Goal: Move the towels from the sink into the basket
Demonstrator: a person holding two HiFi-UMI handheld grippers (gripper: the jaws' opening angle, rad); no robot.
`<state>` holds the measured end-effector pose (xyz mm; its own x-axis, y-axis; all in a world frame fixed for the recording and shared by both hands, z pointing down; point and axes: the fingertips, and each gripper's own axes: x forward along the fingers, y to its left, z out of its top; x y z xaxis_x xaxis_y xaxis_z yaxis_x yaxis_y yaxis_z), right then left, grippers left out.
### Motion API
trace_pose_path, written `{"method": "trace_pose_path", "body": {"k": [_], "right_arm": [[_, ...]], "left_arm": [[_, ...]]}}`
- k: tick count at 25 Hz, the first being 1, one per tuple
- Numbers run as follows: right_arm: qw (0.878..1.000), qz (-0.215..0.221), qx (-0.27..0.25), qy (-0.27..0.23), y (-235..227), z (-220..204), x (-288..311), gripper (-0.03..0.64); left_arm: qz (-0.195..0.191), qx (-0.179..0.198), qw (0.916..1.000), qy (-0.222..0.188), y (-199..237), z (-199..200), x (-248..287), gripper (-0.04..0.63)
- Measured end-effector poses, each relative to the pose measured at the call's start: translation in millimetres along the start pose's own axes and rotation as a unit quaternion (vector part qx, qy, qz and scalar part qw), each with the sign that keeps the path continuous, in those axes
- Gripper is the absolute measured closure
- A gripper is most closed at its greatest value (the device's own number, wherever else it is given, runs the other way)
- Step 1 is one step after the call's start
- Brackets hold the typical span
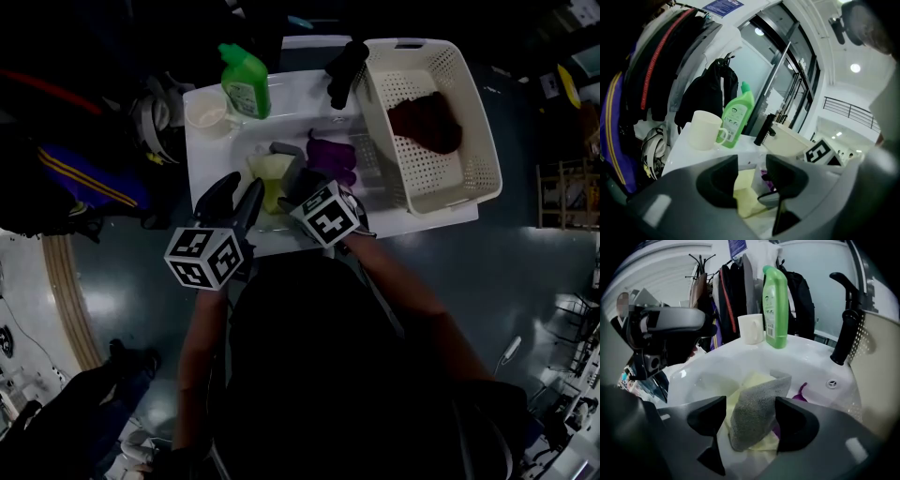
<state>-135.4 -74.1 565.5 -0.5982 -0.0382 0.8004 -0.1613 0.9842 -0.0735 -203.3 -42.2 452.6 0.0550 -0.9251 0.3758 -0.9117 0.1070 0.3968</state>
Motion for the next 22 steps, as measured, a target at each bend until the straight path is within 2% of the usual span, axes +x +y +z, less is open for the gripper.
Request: {"method": "trace_pose_path", "body": {"k": [3,9,17,22], "right_arm": [[0.999,-0.033,-0.028,0.018,-5,-5,6,0.318],[0.998,-0.063,-0.02,-0.006,-15,0,-2,0.512],[0.996,-0.078,-0.003,-0.031,-26,4,-13,0.489],[0.996,-0.081,0.003,-0.049,-28,7,-18,0.526]], "left_arm": [[0.003,-0.001,1.0,0.0,3,0,-3,0.417],[-0.003,-0.002,1.0,0.001,2,-1,-1,0.417],[-0.015,0.0,0.9999,0.006,-6,-2,7,0.417],[-0.019,0.001,0.9998,0.007,-11,-3,10,0.417]]}}
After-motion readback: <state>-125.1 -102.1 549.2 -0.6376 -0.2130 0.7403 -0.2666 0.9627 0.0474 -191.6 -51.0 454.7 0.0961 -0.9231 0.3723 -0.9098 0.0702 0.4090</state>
